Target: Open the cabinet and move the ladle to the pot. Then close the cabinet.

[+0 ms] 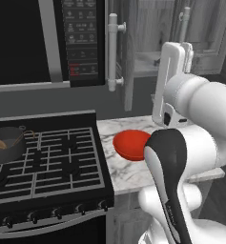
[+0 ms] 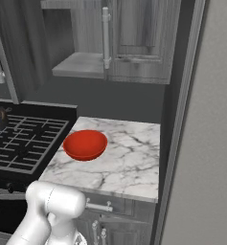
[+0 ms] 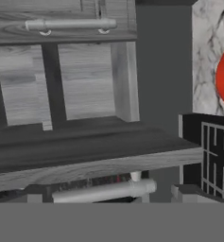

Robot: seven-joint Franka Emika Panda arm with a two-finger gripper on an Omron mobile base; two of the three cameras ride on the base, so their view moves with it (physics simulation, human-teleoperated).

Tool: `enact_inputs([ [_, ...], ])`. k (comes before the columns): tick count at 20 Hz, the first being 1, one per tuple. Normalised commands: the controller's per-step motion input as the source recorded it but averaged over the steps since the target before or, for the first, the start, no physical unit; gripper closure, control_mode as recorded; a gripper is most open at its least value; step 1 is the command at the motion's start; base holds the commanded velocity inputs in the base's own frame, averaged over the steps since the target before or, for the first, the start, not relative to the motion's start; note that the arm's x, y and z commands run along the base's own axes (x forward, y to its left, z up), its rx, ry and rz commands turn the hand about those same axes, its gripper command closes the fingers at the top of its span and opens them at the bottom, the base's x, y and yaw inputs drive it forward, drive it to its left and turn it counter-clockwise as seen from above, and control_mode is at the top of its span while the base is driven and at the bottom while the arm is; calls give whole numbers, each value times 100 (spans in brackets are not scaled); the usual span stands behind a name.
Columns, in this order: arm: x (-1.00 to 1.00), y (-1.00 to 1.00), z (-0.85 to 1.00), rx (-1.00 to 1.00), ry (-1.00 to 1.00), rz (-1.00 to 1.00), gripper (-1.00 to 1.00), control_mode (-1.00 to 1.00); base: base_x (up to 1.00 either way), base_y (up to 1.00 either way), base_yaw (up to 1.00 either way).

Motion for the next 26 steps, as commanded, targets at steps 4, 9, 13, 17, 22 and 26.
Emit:
enact_inputs([
  [4,-33,7,-28,0,0,-2,-100,-100,0,0,0],
  [9,-20,39,-22,0,0,-3,-100,-100,0,0,0],
  [13,-3,51,-7,0,-5,-4,-100,-100,0,0,0],
  [17,0,54,2,-8,-9,-7,-100,-100,0,0,0],
  [22,2,44,0,0,-2,-13,-100,-100,0,0,0],
  [26,15,33,0,0,0,-16,-100,-100,0,0,0],
])
